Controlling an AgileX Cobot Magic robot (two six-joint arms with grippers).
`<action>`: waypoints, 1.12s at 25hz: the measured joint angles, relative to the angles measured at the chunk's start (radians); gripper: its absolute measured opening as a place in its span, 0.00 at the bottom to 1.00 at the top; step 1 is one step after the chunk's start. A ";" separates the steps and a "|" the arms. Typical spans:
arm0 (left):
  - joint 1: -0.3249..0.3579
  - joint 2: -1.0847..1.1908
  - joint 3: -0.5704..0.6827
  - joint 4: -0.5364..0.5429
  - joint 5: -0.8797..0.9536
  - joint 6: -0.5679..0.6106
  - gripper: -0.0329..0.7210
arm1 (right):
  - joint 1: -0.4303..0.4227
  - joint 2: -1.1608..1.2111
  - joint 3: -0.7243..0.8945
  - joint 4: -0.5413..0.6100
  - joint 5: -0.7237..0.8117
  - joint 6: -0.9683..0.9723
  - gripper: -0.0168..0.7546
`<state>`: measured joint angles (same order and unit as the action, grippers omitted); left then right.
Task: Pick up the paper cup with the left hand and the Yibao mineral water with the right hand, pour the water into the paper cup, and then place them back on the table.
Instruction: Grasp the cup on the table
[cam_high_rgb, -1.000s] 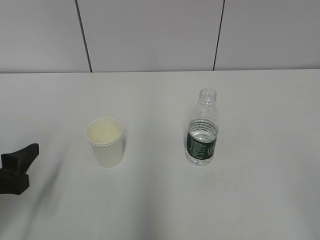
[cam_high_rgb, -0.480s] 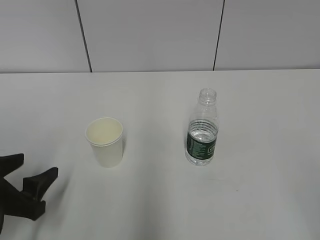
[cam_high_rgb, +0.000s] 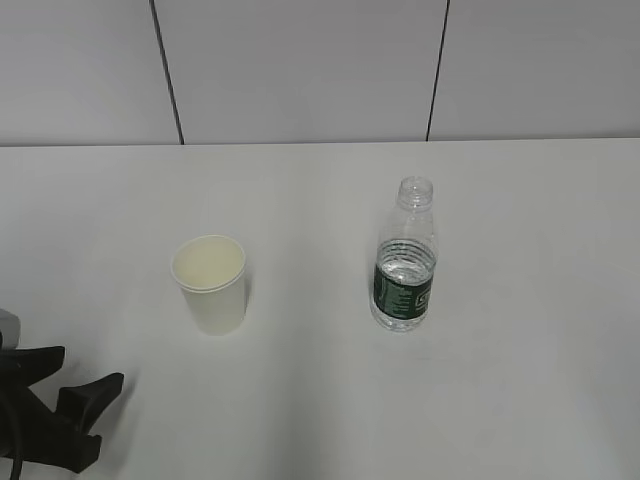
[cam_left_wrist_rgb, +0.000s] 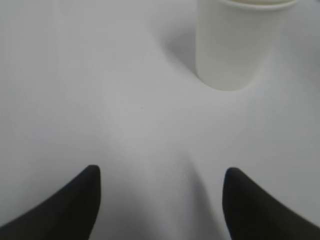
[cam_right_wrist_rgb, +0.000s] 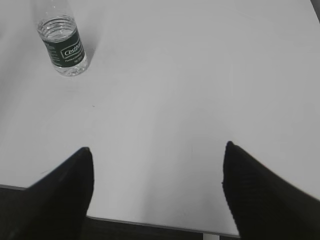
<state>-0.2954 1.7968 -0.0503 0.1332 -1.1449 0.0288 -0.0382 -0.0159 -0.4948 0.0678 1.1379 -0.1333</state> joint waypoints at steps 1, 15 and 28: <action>0.000 0.000 -0.001 -0.004 0.000 0.000 0.72 | 0.000 0.000 0.000 0.000 0.000 0.000 0.79; 0.000 0.002 -0.099 0.117 0.000 0.000 0.73 | 0.000 0.000 0.000 -0.001 0.000 0.000 0.79; 0.000 0.004 -0.187 0.205 0.000 0.000 0.83 | 0.000 0.000 0.000 -0.001 0.000 0.000 0.79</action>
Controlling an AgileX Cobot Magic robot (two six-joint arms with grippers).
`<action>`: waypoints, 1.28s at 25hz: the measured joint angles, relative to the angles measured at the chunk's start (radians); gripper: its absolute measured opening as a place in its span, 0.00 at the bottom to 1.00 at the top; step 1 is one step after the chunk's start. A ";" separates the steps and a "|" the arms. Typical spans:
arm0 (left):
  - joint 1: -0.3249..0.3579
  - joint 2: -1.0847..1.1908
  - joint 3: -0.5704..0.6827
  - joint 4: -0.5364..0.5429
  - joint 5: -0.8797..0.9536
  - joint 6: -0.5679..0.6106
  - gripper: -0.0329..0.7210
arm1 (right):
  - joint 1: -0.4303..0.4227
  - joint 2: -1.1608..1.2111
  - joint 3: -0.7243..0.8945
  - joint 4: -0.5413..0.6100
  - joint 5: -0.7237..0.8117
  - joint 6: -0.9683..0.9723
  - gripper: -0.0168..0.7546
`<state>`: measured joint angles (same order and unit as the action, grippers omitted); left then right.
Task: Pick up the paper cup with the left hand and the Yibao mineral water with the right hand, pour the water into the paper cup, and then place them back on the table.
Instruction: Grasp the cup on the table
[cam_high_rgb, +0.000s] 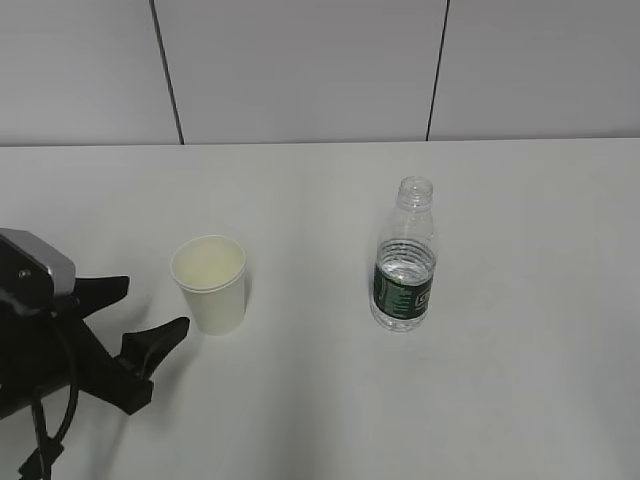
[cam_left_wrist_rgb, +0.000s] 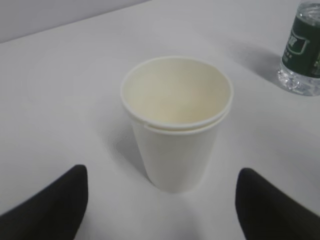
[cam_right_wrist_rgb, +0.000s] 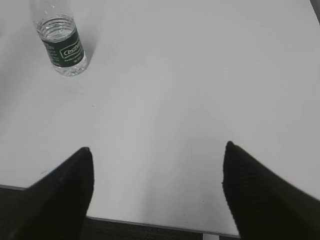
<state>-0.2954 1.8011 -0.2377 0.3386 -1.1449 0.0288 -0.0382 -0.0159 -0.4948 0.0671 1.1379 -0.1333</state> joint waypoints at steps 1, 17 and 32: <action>0.000 0.000 -0.008 0.001 0.000 0.000 0.83 | 0.000 0.000 0.000 0.000 0.000 0.000 0.79; 0.000 0.101 -0.082 0.034 0.001 0.000 0.83 | 0.000 0.000 0.000 0.000 0.000 0.002 0.79; 0.000 0.165 -0.184 0.079 0.000 -0.019 0.83 | 0.000 0.000 0.000 0.000 0.000 0.002 0.79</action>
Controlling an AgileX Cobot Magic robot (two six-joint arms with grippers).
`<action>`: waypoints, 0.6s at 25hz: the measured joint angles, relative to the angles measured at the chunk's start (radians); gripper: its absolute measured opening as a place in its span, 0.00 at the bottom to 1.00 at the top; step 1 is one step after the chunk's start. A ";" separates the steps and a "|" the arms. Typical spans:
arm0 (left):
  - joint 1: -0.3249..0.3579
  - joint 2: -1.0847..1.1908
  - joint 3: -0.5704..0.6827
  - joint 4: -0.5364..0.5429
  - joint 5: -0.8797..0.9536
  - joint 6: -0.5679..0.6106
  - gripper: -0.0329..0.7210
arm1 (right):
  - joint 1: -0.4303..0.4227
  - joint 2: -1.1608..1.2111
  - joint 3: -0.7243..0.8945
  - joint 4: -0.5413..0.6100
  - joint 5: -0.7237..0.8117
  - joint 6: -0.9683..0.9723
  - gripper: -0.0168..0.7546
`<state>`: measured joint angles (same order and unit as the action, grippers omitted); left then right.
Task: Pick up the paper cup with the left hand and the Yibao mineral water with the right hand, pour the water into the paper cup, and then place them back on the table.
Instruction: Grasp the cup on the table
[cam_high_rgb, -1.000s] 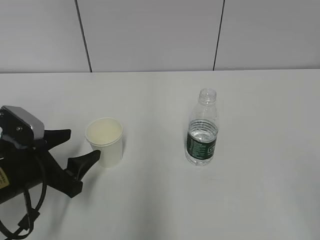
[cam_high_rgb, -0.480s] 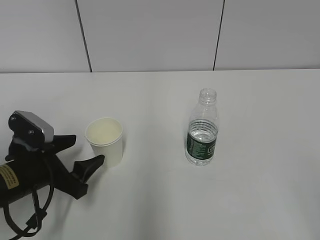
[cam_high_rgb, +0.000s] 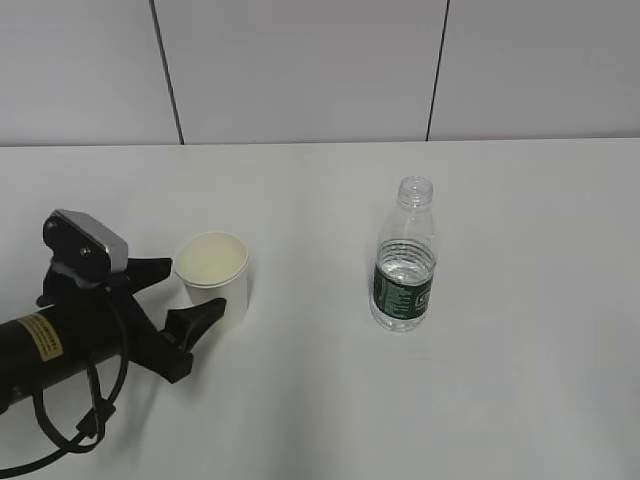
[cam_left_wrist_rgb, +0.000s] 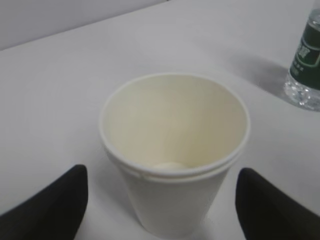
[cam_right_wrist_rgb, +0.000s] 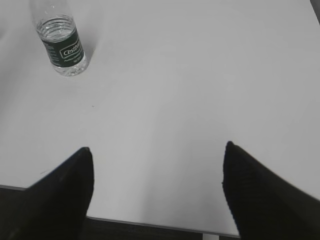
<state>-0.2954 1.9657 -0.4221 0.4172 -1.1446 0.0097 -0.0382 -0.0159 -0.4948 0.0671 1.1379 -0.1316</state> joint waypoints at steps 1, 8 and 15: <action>0.000 0.009 -0.004 0.007 0.000 0.000 0.83 | 0.000 0.000 0.000 0.000 0.000 0.000 0.79; 0.000 0.028 -0.019 0.015 0.002 0.000 0.83 | 0.000 0.000 0.000 0.000 0.000 0.000 0.79; 0.000 0.033 -0.076 0.023 0.001 0.000 0.83 | 0.000 0.000 0.000 0.000 0.000 0.000 0.79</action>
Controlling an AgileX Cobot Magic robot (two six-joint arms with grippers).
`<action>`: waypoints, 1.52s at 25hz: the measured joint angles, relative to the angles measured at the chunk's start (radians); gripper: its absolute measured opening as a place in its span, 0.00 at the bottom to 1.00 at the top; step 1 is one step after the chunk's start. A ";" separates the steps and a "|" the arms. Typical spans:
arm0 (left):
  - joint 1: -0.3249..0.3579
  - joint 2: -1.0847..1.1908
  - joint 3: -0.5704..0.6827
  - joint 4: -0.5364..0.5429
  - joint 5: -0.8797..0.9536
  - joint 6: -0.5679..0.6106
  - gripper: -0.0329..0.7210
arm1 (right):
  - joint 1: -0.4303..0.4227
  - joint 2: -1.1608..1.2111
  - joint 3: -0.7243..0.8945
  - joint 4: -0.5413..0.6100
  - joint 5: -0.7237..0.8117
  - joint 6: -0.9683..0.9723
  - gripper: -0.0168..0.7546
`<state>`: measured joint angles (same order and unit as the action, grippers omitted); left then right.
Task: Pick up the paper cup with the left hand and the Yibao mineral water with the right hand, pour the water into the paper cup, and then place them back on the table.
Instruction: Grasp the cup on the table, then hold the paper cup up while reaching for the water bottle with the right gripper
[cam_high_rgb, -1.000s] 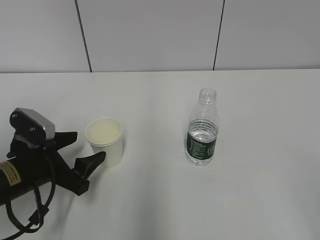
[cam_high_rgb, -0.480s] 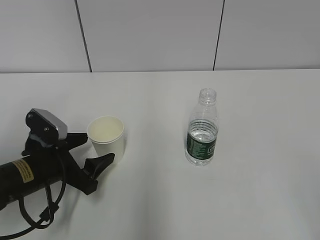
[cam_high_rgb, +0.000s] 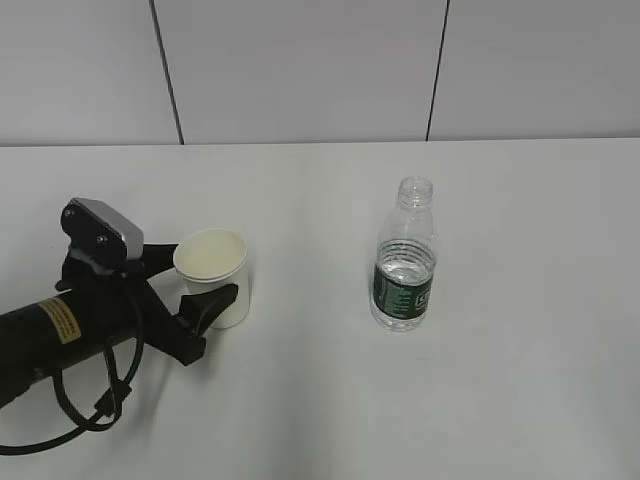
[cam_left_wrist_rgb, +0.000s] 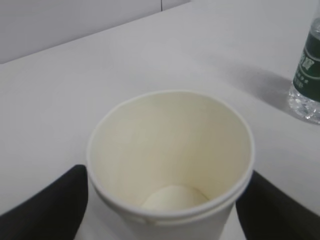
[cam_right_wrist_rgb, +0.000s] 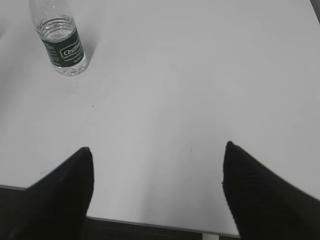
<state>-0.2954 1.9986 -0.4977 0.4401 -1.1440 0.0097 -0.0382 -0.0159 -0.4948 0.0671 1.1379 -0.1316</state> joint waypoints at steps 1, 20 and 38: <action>0.000 0.004 -0.001 0.002 -0.001 0.000 0.83 | 0.000 0.000 0.000 0.000 0.000 0.000 0.79; 0.000 0.067 -0.055 0.027 -0.001 -0.010 0.83 | 0.000 0.000 0.000 0.000 0.000 0.000 0.79; 0.000 0.082 -0.061 0.058 0.000 -0.030 0.76 | 0.000 0.000 0.000 0.000 0.000 0.000 0.79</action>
<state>-0.2954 2.0804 -0.5586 0.4984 -1.1440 -0.0202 -0.0382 -0.0159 -0.4948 0.0671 1.1379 -0.1316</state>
